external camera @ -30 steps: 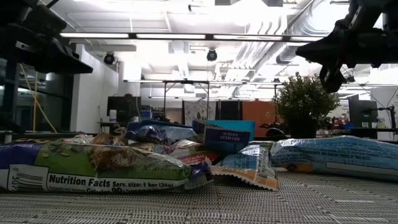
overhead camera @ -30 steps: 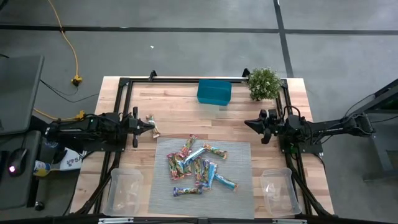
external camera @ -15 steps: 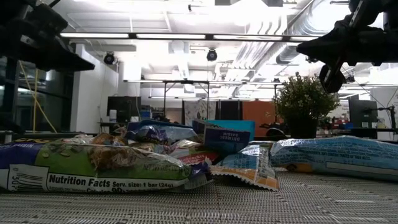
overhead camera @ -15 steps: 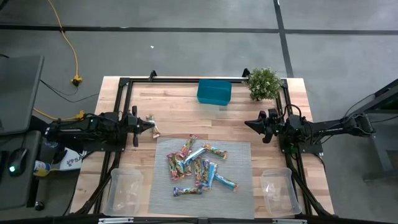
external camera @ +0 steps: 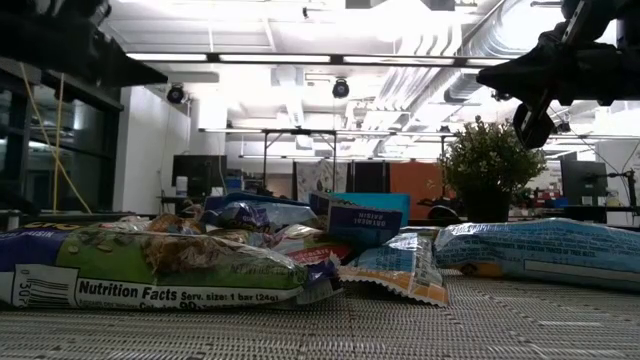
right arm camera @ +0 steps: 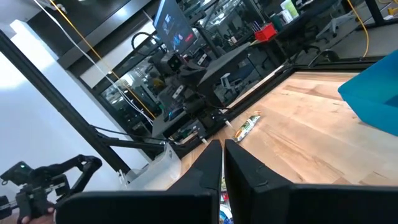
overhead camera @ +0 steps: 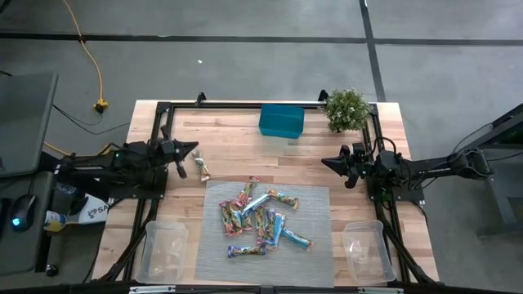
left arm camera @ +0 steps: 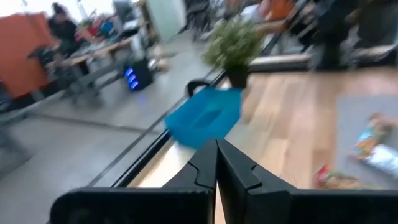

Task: Pick and place Granola Bars by type
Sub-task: Put the yellow granola bar into the left transparent bin

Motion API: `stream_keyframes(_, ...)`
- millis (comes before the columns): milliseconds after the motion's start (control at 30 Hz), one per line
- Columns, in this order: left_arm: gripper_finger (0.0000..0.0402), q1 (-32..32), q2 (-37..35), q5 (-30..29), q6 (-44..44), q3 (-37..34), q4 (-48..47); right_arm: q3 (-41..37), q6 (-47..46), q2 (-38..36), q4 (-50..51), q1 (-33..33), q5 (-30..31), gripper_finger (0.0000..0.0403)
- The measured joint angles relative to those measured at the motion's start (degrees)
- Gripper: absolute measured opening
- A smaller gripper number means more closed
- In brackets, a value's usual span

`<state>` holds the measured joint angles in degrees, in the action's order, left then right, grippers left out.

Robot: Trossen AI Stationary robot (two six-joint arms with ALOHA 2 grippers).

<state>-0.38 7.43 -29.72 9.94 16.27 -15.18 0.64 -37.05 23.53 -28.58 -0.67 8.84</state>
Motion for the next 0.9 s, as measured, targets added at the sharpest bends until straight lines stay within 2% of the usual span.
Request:
stream_keyframes(167, 0.0004, 0.0, 8.6, -4.35, -0.22, 8.45, -3.84, 0.0, -0.01, 0.02, 0.02, 0.0, 0.0, 0.0)
stream_keyframes(267, 0.002, 0.0, 15.02, -7.12, -0.6, 15.37, -9.07, 0.0, 0.01, 0.02, 0.24, 0.0, 0.0, 0.0001)
stream_keyframes(367, 0.0049, 0.0, 21.55, -12.04, -6.15, 22.72, -17.02, -0.01, 0.0, 0.02, 0.75, -0.01, -0.01, 0.0001)
stream_keyframes(467, 0.0089, 0.04, 27.07, -13.93, -13.4, 28.81, -26.03, 0.0, -0.04, 0.02, 1.77, 0.0, -0.02, 0.0)
stream_keyframes(567, 0.0134, 0.04, 31.14, -13.68, -24.02, 33.08, -34.47, 0.0, -0.34, 0.02, 2.77, 0.0, -0.38, 0.0001)
stream_keyframes(667, 0.0177, 0.06, 34.67, -10.93, -36.5, 35.61, -40.44, 0.0, -0.38, 0.02, 3.31, -0.01, -1.3, 0.0001)
stream_keyframes(767, 0.0211, 0.07, 37.26, -6.58, -45.44, 35.95, -44.3, 0.0, -0.38, 0.02, 3.64, -0.02, -1.8, 0.0)
stream_keyframes(900, 0.0238, 0.07, 41.34, -3.82, -54.86, 35.34, -48.69, 0.0, -0.12, 0.02, 4.77, -0.01, -1.92, 0.0)
